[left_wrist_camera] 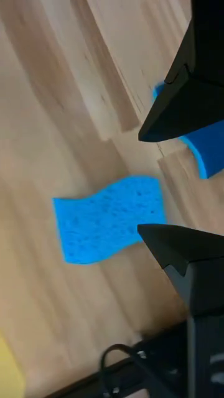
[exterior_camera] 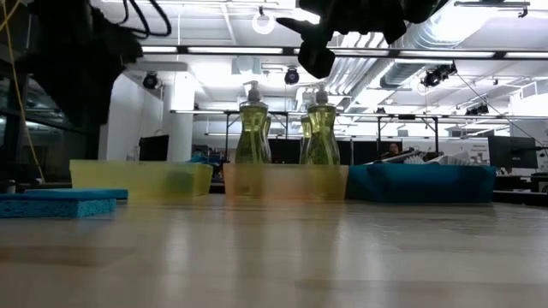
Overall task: Pick & Place Kitchen Sink Supplies
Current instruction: Put the blue sponge into the yellow bin
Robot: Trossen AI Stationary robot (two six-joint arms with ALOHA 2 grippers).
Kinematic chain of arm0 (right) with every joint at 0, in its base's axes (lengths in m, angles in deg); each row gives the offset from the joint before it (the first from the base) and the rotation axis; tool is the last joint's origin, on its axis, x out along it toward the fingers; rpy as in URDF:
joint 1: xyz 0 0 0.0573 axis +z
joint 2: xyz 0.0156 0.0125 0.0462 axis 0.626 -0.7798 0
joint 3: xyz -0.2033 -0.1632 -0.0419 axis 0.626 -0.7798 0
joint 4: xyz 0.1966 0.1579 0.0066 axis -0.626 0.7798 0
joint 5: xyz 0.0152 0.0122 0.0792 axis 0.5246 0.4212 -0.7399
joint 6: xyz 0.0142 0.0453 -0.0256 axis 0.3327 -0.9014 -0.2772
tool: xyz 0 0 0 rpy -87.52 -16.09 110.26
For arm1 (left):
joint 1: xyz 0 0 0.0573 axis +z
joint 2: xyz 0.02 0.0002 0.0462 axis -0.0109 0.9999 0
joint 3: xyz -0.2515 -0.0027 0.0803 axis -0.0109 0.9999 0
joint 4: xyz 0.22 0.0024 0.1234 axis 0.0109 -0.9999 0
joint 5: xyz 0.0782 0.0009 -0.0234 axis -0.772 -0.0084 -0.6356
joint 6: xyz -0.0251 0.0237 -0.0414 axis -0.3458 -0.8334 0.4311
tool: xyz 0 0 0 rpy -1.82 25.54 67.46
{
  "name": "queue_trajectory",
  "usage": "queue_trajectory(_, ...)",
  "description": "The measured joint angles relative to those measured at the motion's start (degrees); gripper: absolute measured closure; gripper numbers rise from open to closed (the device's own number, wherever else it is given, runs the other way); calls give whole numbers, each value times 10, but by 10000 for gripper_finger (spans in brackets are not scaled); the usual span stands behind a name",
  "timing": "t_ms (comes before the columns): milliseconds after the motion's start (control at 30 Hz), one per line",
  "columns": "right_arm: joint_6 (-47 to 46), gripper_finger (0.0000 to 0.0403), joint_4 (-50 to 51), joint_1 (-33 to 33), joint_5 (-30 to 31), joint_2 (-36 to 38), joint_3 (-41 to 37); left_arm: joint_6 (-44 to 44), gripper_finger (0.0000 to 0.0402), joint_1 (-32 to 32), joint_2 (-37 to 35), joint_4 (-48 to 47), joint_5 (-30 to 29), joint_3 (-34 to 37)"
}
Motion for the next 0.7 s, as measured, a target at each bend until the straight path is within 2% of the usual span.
queue_trajectory(300,5,242,9,0,-10,0,0,30,179,-26,105,15,68,0)
queue_trajectory(700,9,242,24,0,-15,0,0,28,180,-25,191,47,87,0)
